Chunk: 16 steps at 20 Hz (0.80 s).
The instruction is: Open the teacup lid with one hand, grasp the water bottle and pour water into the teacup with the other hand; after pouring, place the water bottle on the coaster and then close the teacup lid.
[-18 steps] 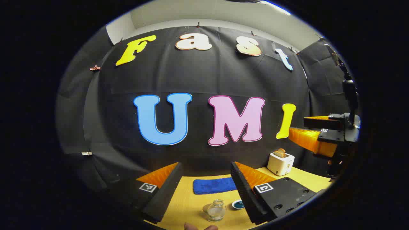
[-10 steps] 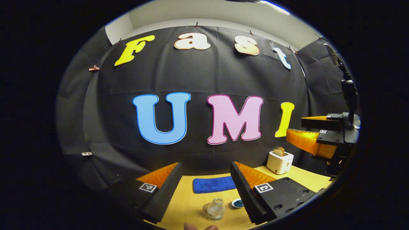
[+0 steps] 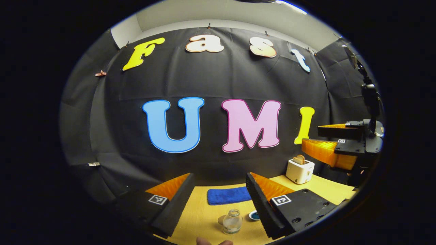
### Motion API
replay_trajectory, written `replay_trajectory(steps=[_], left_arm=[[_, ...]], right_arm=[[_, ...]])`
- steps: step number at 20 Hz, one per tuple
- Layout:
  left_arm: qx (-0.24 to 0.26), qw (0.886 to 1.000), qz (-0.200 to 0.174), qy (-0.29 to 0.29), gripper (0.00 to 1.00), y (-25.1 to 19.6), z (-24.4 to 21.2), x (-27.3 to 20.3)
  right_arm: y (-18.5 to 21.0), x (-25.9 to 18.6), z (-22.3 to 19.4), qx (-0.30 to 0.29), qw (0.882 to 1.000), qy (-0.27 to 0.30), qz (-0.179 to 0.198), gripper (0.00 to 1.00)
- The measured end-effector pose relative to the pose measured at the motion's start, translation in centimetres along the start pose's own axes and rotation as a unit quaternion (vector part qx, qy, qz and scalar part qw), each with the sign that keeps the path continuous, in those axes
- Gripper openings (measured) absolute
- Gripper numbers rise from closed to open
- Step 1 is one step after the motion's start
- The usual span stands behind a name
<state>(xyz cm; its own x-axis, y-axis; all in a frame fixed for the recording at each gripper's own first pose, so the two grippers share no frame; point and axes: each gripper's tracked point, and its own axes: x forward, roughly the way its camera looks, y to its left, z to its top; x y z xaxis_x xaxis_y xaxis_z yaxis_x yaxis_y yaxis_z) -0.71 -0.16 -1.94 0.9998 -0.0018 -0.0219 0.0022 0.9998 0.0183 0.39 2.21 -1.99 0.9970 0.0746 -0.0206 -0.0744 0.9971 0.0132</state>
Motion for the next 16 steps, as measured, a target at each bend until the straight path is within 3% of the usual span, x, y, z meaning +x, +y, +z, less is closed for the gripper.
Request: replay_trajectory(steps=[5, 16], left_arm=[[0.009, 0.999, -0.010, 0.039, 0.95, -1.1, -5.2, 0.0], [0.027, 0.994, -0.018, 0.103, 0.95, -3.8, -21.5, 2.4]], right_arm=[[1.7, 0.6, -4.5, 0.005, 0.999, 0.028, 0.017, 0.98], [5.3, 3.0, -20.3, 0.017, 0.994, 0.080, 0.071, 0.98]])
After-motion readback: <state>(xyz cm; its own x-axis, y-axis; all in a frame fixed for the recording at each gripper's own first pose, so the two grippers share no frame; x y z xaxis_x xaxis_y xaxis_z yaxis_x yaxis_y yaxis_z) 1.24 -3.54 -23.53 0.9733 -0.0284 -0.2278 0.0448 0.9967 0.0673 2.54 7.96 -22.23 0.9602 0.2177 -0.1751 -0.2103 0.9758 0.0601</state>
